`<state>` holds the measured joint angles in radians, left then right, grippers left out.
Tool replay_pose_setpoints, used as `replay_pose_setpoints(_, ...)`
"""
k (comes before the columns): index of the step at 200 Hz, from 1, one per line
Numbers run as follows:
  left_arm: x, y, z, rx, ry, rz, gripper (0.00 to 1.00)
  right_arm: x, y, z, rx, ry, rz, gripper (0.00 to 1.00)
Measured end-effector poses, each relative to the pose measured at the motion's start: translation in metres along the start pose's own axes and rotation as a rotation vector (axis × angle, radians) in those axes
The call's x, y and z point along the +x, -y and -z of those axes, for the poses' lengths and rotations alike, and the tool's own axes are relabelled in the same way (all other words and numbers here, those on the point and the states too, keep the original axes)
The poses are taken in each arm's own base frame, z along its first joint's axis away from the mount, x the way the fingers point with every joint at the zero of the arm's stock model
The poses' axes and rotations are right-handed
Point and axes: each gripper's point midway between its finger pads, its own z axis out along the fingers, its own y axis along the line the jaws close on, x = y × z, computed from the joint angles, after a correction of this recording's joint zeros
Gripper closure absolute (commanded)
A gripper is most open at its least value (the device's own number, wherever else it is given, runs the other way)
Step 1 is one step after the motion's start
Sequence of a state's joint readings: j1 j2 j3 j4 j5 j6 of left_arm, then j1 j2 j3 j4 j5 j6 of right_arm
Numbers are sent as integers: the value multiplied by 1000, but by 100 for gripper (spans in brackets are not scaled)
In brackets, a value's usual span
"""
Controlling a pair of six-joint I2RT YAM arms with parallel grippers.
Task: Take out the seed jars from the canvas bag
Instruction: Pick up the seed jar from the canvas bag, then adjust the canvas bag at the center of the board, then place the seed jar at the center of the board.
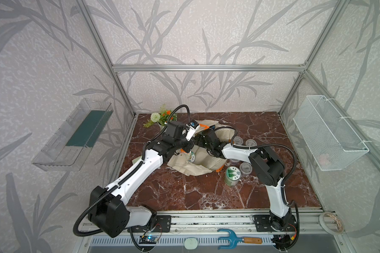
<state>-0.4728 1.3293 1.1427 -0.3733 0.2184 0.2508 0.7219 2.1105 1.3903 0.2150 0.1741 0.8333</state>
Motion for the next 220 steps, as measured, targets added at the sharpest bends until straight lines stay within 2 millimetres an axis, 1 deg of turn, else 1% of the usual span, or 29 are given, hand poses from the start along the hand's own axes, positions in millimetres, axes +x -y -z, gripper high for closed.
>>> replay_pose_setpoints(27, -2, -3, 0, -18, 5, -3, 100, 6, 1, 9, 1, -5, 42, 34)
replay_pose_setpoints(42, -3, -3, 0, -25, 11, -5, 100, 7, 1, 20, 2, -6, 69, 34)
replay_pose_setpoints(60, -5, -6, -1, -38, 15, -6, 100, 5, -7, 37, -14, 4, 100, 34)
replay_pose_setpoints(82, -5, -9, -2, -57, 16, -5, 100, -4, -19, 63, -42, 28, 127, 35)
replay_pose_setpoints(105, -4, -14, -8, -81, 10, 1, 100, -17, -34, 88, -80, 56, 141, 35)
replay_pose_setpoints(117, -3, -16, -11, -89, 4, 2, 100, -23, -38, 100, -88, 69, 145, 35)
replay_pose_setpoints(148, -3, -22, -17, -106, 5, 6, 100, -34, -35, 131, -73, 75, 177, 35)
replay_pose_setpoints(169, -3, -27, -20, -117, 8, 10, 100, -44, -35, 156, -60, 82, 213, 35)
replay_pose_setpoints(193, -7, -35, -24, -132, 16, 17, 100, -55, -32, 191, -43, 87, 250, 35)
replay_pose_setpoints(220, -9, -45, -28, -149, 25, 25, 100, -64, -22, 234, -12, 88, 278, 35)
